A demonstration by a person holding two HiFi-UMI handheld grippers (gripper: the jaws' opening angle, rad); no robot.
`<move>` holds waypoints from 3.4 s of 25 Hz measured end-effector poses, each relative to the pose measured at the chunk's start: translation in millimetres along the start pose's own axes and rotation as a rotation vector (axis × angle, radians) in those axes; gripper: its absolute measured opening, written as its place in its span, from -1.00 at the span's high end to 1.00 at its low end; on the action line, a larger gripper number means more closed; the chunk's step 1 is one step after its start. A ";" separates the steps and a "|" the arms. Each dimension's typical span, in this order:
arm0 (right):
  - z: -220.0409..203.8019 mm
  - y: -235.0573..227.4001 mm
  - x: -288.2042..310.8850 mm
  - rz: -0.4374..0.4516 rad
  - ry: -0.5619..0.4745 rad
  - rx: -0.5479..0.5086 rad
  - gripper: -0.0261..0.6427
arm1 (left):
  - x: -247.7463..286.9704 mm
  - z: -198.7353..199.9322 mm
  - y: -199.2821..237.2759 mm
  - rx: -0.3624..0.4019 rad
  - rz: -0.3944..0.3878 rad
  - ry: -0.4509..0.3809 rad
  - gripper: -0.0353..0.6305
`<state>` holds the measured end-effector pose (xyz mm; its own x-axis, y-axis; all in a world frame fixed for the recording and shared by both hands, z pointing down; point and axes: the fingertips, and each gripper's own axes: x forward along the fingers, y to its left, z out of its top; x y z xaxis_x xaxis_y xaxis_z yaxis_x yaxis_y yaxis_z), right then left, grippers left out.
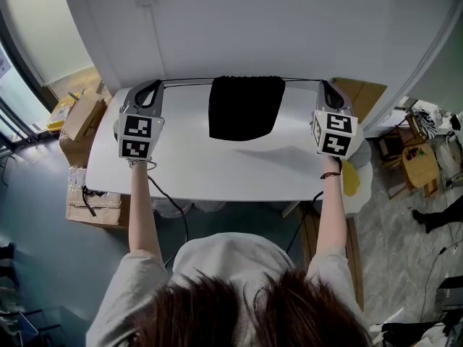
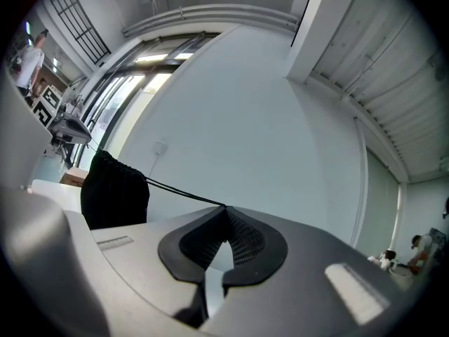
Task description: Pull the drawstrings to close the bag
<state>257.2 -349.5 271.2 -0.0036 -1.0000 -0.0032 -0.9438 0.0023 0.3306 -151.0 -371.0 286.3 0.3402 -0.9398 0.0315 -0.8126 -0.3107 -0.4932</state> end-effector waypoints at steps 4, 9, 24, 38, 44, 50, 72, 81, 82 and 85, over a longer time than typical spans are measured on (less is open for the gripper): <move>-0.2 -1.9 1.0 -0.011 0.006 0.007 0.88 | 0.6 0.4 2.1 -0.007 0.010 0.004 0.89; -1.6 -2.0 0.6 -0.022 0.009 0.019 0.88 | -1.5 -1.5 4.4 -0.016 0.024 0.006 0.89; -6.5 -9.6 0.2 -0.042 0.020 0.039 0.88 | -3.5 0.3 6.7 -0.034 0.025 -0.005 0.89; -8.3 -14.4 2.3 -0.059 0.025 0.059 0.88 | -4.3 -0.7 11.0 -0.037 0.039 -0.007 0.89; -8.8 -15.5 1.7 -0.069 0.024 0.061 0.88 | -5.1 -2.0 11.7 -0.048 0.049 -0.011 0.89; -11.3 -19.7 1.0 -0.077 0.028 0.071 0.88 | -4.6 0.0 9.6 -0.046 0.048 -0.015 0.89; -22.0 -22.4 7.3 -0.091 0.047 0.070 0.88 | 1.1 -6.7 10.3 -0.055 0.053 -0.001 0.89; -24.4 -21.6 9.8 -0.079 0.053 0.053 0.88 | 3.2 -9.3 9.4 -0.057 0.048 0.003 0.89; -24.2 -21.3 9.9 -0.078 0.052 0.052 0.88 | 3.4 -9.8 9.5 -0.059 0.046 0.003 0.89; -23.8 -19.9 8.8 -0.075 0.049 0.051 0.88 | 2.0 -11.0 9.8 -0.059 0.047 0.002 0.89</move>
<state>283.8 -358.4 287.0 0.0830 -0.9963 0.0202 -0.9563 -0.0739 0.2830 -163.5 -377.5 291.0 0.3002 -0.9538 0.0118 -0.8540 -0.2743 -0.4420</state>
